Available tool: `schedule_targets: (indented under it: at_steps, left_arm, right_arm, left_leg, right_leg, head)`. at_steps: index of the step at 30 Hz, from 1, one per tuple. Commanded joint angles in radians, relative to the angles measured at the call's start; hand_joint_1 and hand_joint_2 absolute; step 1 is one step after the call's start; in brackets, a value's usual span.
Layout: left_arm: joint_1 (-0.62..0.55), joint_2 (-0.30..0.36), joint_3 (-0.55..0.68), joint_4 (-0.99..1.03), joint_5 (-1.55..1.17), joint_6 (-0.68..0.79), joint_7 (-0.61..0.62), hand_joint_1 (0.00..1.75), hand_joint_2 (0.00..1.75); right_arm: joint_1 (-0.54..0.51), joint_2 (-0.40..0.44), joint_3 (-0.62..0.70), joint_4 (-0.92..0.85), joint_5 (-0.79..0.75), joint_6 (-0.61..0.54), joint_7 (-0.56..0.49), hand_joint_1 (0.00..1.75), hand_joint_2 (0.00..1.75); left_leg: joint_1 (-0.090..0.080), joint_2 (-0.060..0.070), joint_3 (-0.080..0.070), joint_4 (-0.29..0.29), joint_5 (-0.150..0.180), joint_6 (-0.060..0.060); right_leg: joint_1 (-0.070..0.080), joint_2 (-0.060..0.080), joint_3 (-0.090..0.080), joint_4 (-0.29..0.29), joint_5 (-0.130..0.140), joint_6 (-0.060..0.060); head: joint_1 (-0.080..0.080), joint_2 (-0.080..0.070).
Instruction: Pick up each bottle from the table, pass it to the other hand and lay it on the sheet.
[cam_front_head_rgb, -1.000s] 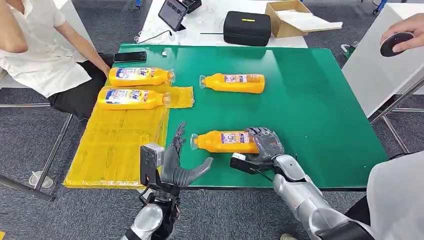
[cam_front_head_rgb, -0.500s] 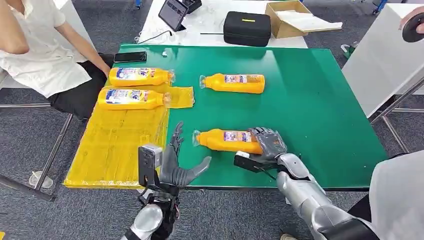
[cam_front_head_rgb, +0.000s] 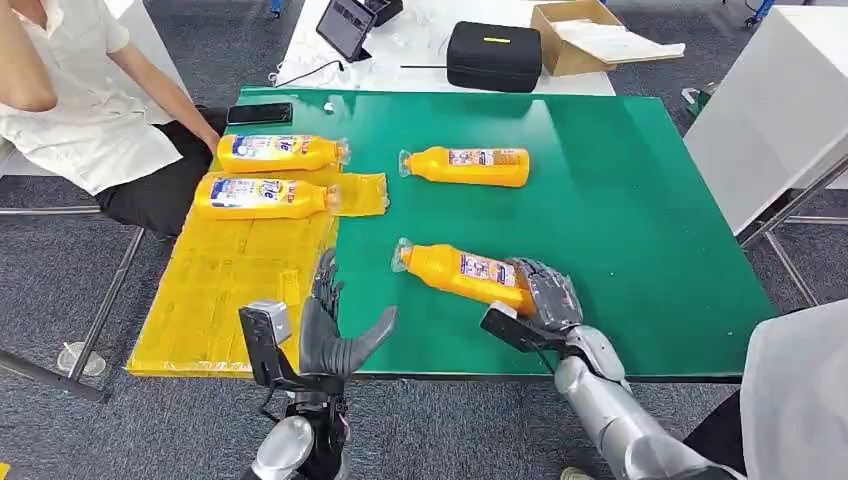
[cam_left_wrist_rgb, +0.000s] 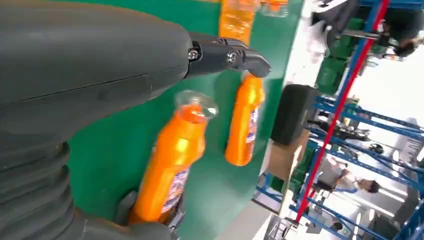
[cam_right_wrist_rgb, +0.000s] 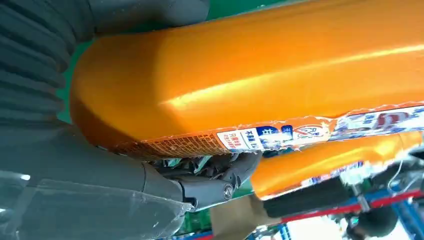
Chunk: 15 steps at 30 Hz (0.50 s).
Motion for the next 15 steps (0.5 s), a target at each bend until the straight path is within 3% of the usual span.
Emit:
schedule_targets:
  at_steps: [1,4,7,14,15]
  left_arm:
    - [0.095,0.097,-0.003,-0.015,-0.061,0.025,-0.04,0.0,1.75]
    - [0.139,0.115,0.015,-0.048,-0.036,0.017,-0.014,0.0,1.75]
    - [0.162,0.126,0.024,-0.09,-0.027,0.013,-0.019,0.0,1.75]
    - [0.162,0.118,0.029,-0.114,0.0,-0.023,-0.035,0.0,1.75]
    - [0.163,0.119,0.022,-0.115,0.027,-0.053,-0.029,0.0,1.75]
  right_arm:
    - [0.244,0.04,-0.098,-0.316,-0.116,-0.016,-0.049,1.75,1.75]
    - [0.373,0.053,-0.111,-0.539,-0.138,-0.018,-0.041,1.75,1.75]
    - [0.438,0.069,-0.098,-0.684,-0.161,0.009,-0.047,1.75,1.75]
    - [0.425,0.081,-0.079,-0.69,-0.177,0.044,-0.05,1.75,1.75]
    - [0.417,0.103,-0.084,-0.674,-0.233,0.081,-0.072,1.75,1.75]
  left_leg:
    - [0.0,0.001,0.007,-0.003,-0.002,0.0]
    - [0.0,-0.001,0.005,-0.003,-0.002,0.0]
    - [0.001,0.0,0.001,-0.001,-0.003,-0.001]
    - [0.0,0.003,0.001,0.0,-0.005,-0.001]
    - [0.001,0.001,-0.002,0.0,-0.003,-0.001]
  right_leg:
    - [0.001,-0.001,0.007,-0.003,-0.002,-0.003]
    - [0.001,-0.002,0.006,-0.002,-0.003,-0.003]
    - [0.001,0.0,0.002,0.0,-0.004,0.0]
    - [0.0,0.001,0.0,0.002,-0.006,-0.001]
    - [0.001,0.0,-0.002,0.0,-0.004,0.0]
  head:
    - [0.0,0.0]
    - [0.0,0.0]
    - [0.0,0.0]
    - [0.0,0.0]
    - [0.0,0.0]
